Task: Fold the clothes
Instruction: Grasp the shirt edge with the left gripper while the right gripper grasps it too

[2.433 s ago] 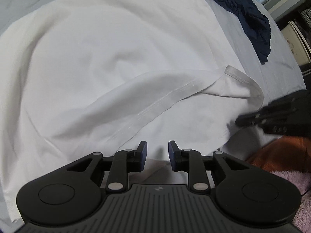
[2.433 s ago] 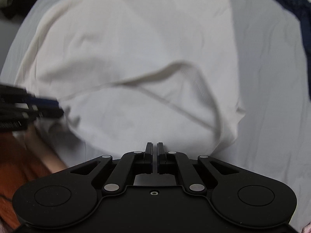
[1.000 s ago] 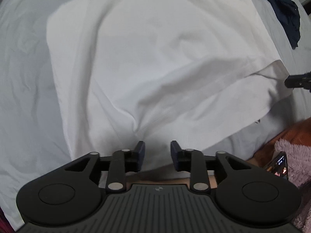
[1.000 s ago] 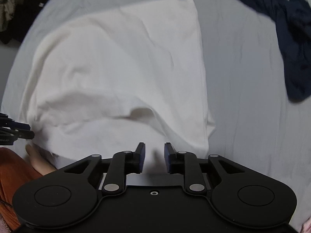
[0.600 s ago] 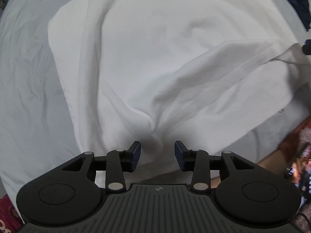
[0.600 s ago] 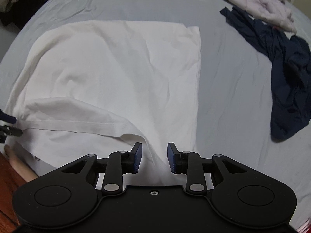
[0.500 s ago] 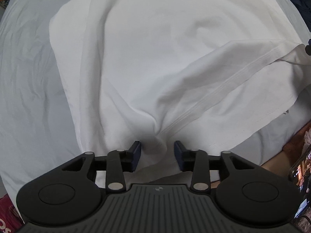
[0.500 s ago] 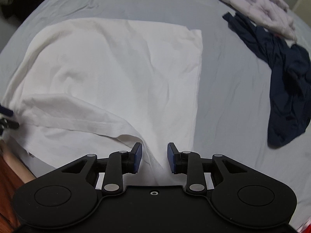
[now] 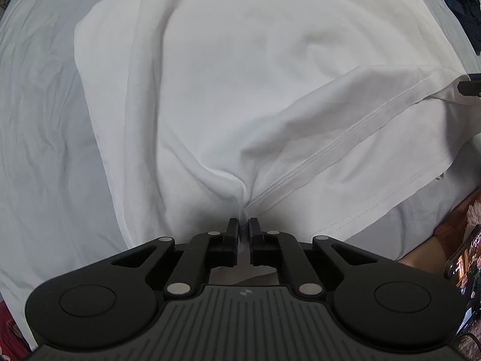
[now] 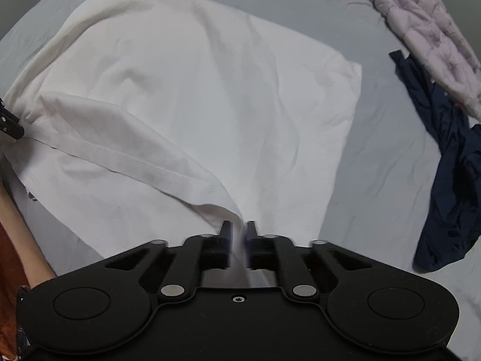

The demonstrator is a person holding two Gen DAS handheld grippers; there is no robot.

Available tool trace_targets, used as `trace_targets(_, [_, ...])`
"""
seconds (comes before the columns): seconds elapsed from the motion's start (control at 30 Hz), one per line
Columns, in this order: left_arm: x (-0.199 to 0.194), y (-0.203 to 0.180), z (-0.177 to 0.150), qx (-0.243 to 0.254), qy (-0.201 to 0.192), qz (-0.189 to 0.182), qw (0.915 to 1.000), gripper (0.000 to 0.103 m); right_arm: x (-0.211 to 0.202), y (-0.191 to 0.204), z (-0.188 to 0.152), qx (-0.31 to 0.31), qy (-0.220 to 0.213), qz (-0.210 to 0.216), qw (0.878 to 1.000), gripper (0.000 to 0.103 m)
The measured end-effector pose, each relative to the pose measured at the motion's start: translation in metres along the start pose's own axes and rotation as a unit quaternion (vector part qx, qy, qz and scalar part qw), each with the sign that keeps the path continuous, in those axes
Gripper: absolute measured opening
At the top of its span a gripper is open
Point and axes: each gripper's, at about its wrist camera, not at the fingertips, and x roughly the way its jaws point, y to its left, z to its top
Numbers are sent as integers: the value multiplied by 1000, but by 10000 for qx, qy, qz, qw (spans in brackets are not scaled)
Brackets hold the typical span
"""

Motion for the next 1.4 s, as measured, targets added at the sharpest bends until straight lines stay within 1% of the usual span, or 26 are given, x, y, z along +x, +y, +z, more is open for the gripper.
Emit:
trace_targets(0.03, [-1,1,-1,5,-4,-2,10000,5,-1,0,-1,-14,2,5,10000,2])
trace_targets(0.13, [-6,3,-3,23,-14,4,10000,5,-6,1,-4,-89,14,43,10000,1])
trace_targets(0.37, [-24,8,-14,167,10,81,9998,5,-26,4,-17,-343,42,126,9993,1])
trace_targets(0.47, [-28,8,-18,243,76,40,9997,5,-30,8,-26,-452,117,169,9988,1])
trace_targets(0.63, [-21,1,-25,457,308,-5,9985,4,-27,13,-35,-632,278,177,9975,0])
trace_targets(0.77, [-10,-5,-24,532,522,-31,9972,5,-13,18,-40,-671,492,178,9964,0])
trace_targets(0.83, [-9,-7,-28,512,501,-127,9973,5,-10,19,-42,-688,539,176,9960,1])
trace_targets(0.9, [-13,-6,-31,499,426,-210,9976,5,-10,18,-43,-681,476,194,9964,3])
trace_targets(0.93, [-15,-5,-31,538,377,-230,9976,10,-12,17,-44,-674,428,206,9966,9])
trace_targets(0.97, [-17,-5,-31,578,329,-249,9975,17,-13,17,-44,-686,366,219,9967,12])
trace_targets(1.0, [-22,-5,-31,674,223,-246,9972,20,-14,17,-44,-713,304,227,9967,20])
trace_targets(1.03, [-24,-7,-30,734,174,-192,9970,26,-15,17,-44,-743,261,241,9966,23])
trace_targets(1.07, [-25,-10,-29,794,125,-137,9967,29,-16,18,-44,-784,215,263,9963,23])
trace_targets(1.1, [-26,-11,-28,826,108,-132,9964,30,-16,20,-44,-824,169,286,9960,24])
trace_targets(1.17, [-27,-12,-26,844,101,-123,9963,35,-15,24,-43,-901,148,305,9954,24])
trace_targets(1.4, [-8,-21,-18,779,248,-75,9966,36,-1,44,-43,-1252,185,193,9918,25])
